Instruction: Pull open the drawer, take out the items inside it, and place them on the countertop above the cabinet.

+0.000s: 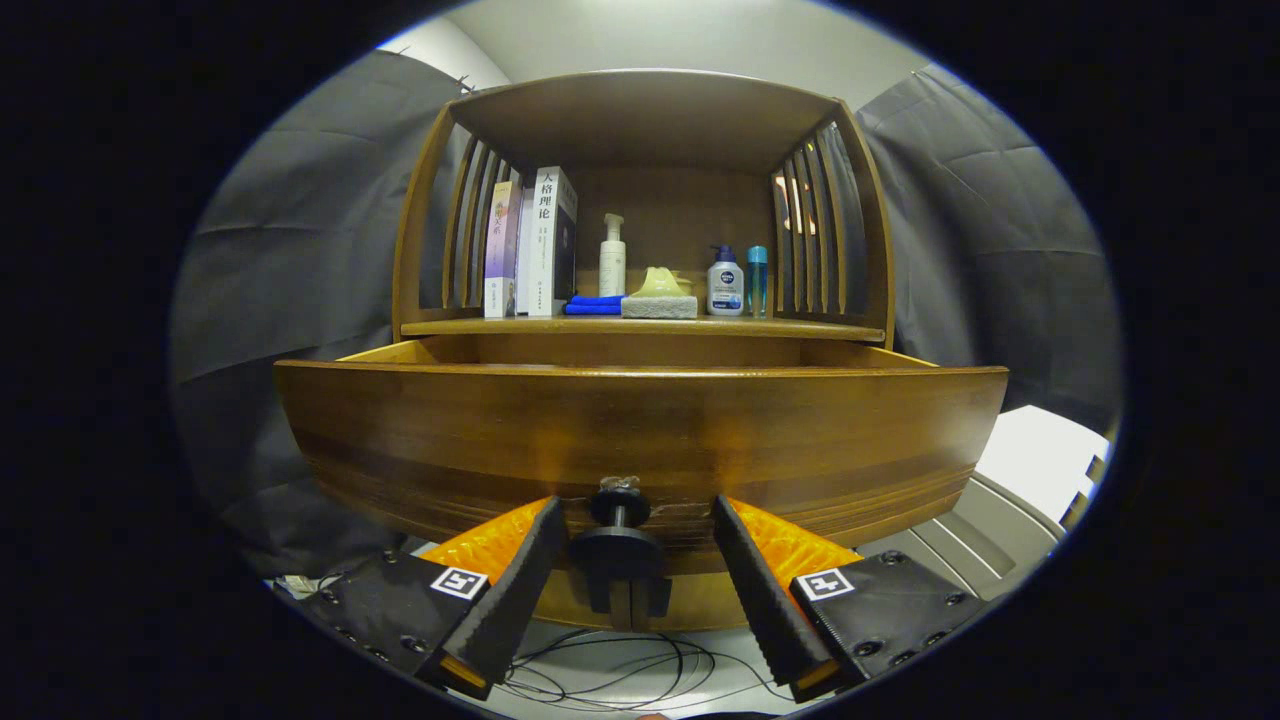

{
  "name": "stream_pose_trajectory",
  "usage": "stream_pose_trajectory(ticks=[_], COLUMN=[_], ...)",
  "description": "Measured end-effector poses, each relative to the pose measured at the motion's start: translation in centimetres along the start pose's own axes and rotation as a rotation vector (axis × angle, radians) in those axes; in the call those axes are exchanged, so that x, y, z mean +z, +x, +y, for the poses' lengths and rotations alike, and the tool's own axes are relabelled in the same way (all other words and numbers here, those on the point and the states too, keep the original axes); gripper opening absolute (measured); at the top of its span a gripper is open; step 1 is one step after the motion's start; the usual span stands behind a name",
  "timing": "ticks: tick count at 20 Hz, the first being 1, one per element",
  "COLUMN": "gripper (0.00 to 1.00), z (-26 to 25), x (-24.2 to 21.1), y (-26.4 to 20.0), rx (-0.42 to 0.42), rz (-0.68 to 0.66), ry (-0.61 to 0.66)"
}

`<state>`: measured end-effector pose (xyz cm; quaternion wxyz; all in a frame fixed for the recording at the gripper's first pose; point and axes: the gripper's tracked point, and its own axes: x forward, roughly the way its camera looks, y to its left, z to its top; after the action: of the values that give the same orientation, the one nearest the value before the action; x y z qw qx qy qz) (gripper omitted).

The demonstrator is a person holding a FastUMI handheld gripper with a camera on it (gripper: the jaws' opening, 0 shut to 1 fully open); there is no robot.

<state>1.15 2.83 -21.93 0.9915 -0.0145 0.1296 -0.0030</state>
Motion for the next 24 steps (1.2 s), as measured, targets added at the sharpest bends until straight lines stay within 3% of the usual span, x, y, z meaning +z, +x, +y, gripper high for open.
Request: stream_pose_trajectory(ticks=[24], gripper=[0.97], z=[0.4], x=[2.9], y=[11.4], rx=[-0.025], rz=[0.081], ry=[0.027])
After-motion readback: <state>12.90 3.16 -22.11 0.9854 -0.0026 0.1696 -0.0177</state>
